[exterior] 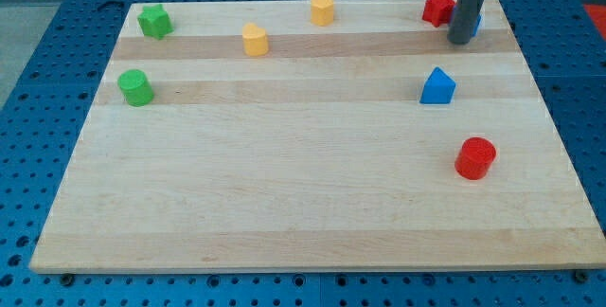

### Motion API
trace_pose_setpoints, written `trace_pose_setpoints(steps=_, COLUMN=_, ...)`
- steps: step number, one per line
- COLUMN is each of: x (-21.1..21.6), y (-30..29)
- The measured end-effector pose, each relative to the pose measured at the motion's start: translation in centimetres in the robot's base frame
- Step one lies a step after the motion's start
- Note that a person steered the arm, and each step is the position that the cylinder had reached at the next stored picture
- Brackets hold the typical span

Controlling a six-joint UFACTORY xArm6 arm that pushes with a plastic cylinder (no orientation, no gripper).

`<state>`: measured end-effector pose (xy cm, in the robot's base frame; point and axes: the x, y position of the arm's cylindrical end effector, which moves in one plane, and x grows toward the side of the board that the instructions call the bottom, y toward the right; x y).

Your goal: Push blue cube to the right of red star

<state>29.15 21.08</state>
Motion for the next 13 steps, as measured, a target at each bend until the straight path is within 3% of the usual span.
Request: trace_pose_setpoints(steps=13, x=-4.2, y=2.2)
